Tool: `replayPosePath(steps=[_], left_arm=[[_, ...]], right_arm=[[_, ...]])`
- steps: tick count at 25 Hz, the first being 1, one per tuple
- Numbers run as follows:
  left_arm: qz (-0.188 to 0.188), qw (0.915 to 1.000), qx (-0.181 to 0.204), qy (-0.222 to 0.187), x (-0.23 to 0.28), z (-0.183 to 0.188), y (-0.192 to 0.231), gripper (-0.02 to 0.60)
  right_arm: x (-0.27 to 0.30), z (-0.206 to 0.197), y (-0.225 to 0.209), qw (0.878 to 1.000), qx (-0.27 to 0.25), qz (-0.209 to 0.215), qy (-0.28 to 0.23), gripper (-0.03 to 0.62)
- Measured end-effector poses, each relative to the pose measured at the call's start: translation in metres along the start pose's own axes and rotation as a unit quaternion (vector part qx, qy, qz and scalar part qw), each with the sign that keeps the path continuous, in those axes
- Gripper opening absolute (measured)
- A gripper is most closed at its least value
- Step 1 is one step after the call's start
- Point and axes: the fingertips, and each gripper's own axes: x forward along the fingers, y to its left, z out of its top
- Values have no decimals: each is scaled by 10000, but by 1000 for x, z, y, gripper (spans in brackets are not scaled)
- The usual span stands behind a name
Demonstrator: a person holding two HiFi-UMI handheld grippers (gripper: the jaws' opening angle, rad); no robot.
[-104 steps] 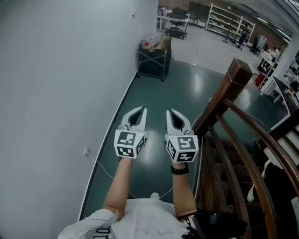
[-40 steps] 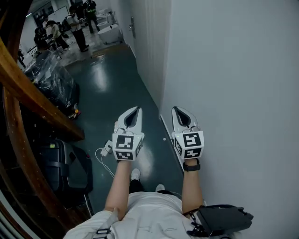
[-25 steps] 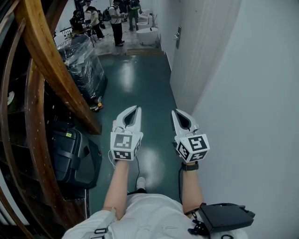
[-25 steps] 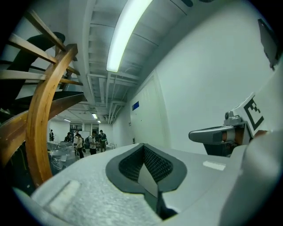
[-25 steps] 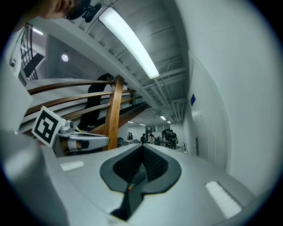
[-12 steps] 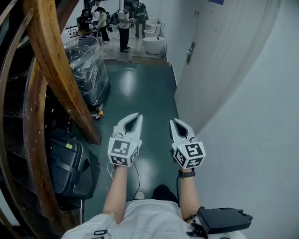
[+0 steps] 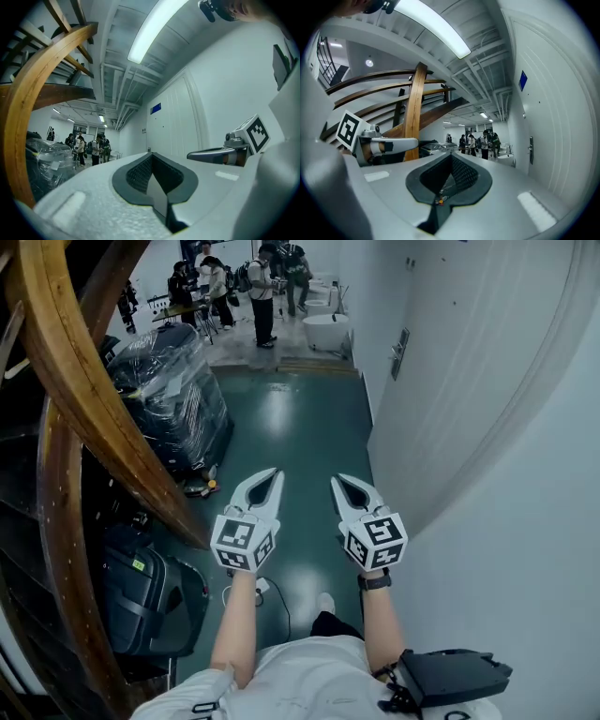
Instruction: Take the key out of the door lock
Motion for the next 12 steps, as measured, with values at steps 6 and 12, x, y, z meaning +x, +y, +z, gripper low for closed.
replayPosePath(steps=[6,12], left_arm=[[42,9999,43,-84,85,25,9,0],[159,9998,139,70,134,14,31,0]], right_arm=[[56,38,-74,9993,-84,245,-267,3],[106,33,-103,9970,64,749,-201,3]])
